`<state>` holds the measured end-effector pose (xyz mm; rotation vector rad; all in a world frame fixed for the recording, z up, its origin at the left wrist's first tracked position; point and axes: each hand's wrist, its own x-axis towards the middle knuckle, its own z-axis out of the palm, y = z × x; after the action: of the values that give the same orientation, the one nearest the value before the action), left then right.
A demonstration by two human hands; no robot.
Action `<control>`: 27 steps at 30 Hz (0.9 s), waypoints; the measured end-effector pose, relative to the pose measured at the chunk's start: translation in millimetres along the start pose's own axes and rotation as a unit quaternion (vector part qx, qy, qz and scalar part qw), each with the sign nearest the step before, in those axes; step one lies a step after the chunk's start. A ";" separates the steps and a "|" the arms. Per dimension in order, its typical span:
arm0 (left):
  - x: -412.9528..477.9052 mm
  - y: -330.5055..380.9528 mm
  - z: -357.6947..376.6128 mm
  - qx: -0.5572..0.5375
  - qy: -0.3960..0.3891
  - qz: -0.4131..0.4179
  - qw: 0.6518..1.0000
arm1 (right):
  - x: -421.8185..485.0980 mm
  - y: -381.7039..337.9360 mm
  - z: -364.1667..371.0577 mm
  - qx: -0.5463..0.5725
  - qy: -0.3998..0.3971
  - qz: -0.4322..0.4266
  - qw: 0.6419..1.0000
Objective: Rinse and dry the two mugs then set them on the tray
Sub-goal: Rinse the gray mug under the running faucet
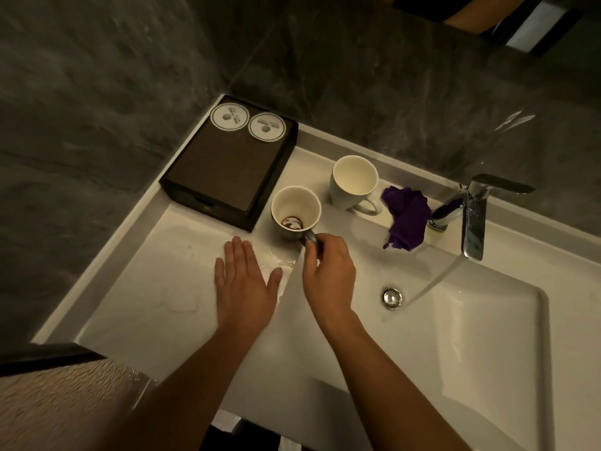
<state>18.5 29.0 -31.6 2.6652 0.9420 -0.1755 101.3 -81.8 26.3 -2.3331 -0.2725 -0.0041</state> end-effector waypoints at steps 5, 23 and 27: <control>-3.9 11.5 -23.4 -0.236 0.007 0.022 0.971 | 6.6 33.6 -20.0 0.006 -0.007 -0.029 1.000; -9.8 195.7 20.7 -0.350 -0.284 0.264 0.852 | -44.7 202.5 -155.4 -0.031 0.011 0.116 0.993; -5.3 225.6 30.3 -0.346 -0.271 0.277 0.854 | -29.1 219.6 -167.1 -0.003 0.014 0.148 0.989</control>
<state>156.2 -150.2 -3.6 1.9217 0.0072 -0.3495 129.5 -354.9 -14.2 -2.3565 0.0894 0.1085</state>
